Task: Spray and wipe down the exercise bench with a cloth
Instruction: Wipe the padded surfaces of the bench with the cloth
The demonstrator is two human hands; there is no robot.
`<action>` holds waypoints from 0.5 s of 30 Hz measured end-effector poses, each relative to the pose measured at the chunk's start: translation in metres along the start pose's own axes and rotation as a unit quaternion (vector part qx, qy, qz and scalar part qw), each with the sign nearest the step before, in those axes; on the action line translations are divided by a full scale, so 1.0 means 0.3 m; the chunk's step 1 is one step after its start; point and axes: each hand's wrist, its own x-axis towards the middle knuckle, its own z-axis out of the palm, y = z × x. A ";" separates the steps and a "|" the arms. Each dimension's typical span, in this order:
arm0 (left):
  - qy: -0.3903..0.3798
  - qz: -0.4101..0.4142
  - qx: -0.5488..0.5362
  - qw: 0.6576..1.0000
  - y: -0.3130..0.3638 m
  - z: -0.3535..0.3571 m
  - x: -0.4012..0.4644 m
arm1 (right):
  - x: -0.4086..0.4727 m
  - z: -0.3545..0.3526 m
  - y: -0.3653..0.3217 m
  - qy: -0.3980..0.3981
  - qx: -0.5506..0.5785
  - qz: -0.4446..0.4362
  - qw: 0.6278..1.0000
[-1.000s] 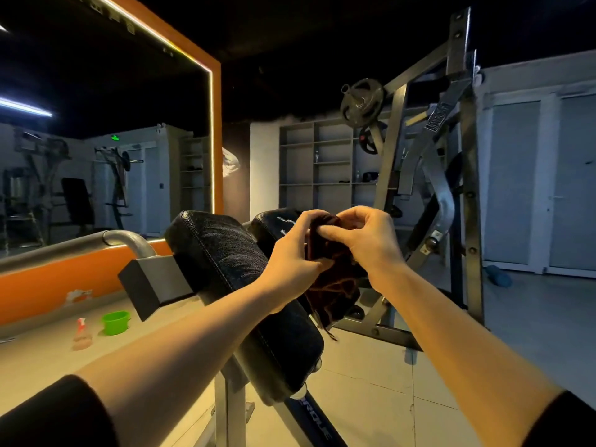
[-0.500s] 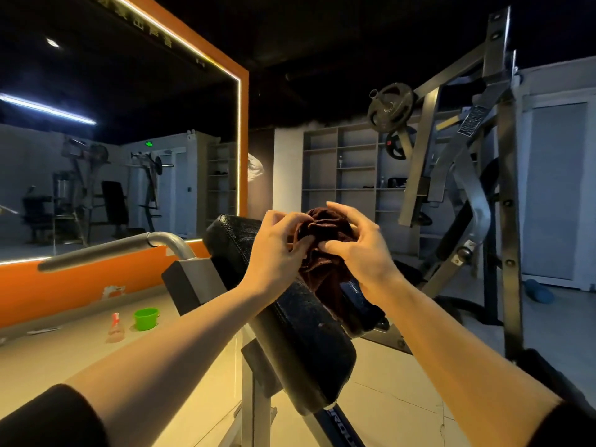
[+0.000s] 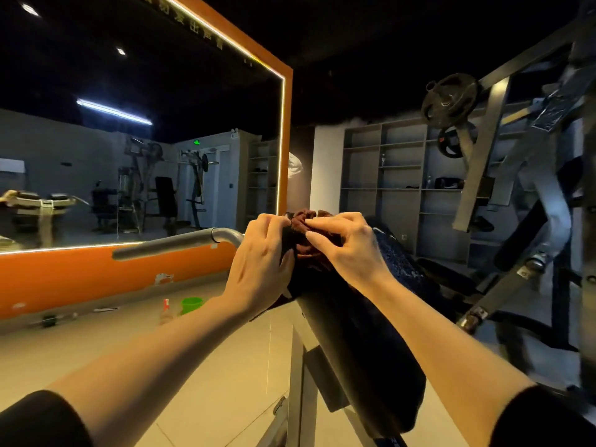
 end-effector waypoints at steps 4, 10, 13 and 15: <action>0.025 0.039 0.011 0.999 -0.002 0.021 -0.017 | 0.034 0.057 0.021 -0.072 0.046 -0.029 0.996; 0.030 0.065 0.044 0.996 -0.013 0.044 -0.043 | 0.057 0.103 0.127 -0.056 0.105 -0.028 0.992; 0.020 0.076 0.056 0.995 -0.019 0.041 -0.046 | 0.091 0.094 0.238 -0.017 0.049 0.085 0.995; 0.017 0.092 0.074 0.993 -0.017 0.039 -0.048 | 0.111 0.078 0.273 0.033 0.055 0.164 0.984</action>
